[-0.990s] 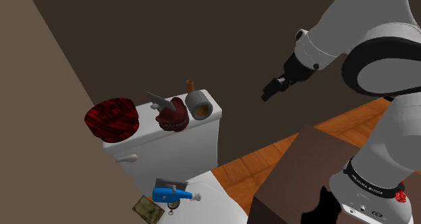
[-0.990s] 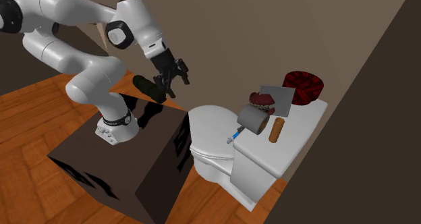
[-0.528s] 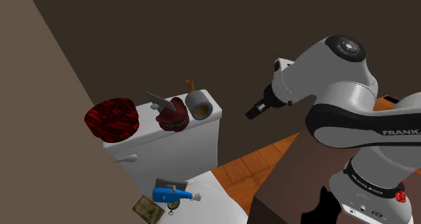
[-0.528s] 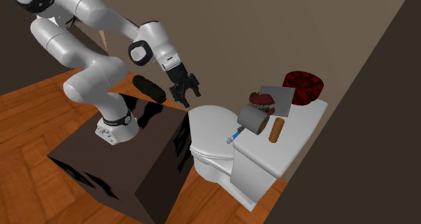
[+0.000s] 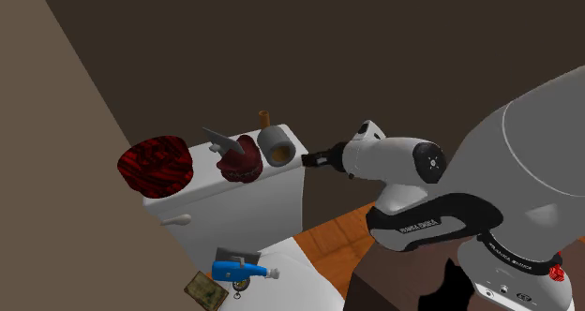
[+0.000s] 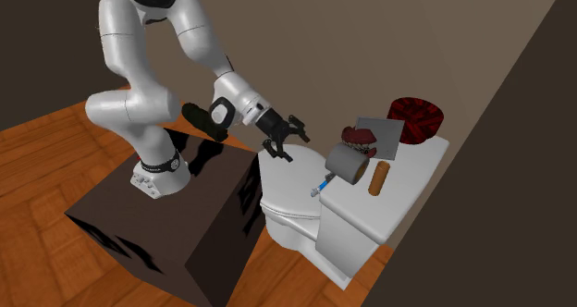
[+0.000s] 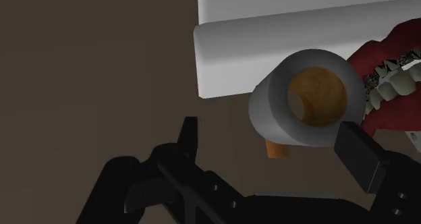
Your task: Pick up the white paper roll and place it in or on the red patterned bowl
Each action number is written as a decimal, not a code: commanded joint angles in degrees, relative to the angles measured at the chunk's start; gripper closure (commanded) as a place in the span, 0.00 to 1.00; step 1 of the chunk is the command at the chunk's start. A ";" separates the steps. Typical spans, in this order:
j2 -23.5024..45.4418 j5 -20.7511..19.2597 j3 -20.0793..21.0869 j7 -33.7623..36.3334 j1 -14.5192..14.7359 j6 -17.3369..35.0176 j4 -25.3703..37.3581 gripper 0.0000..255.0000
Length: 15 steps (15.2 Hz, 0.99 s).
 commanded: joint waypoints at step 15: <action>-23.09 -0.28 20.43 17.06 -28.30 7.63 20.09 0.00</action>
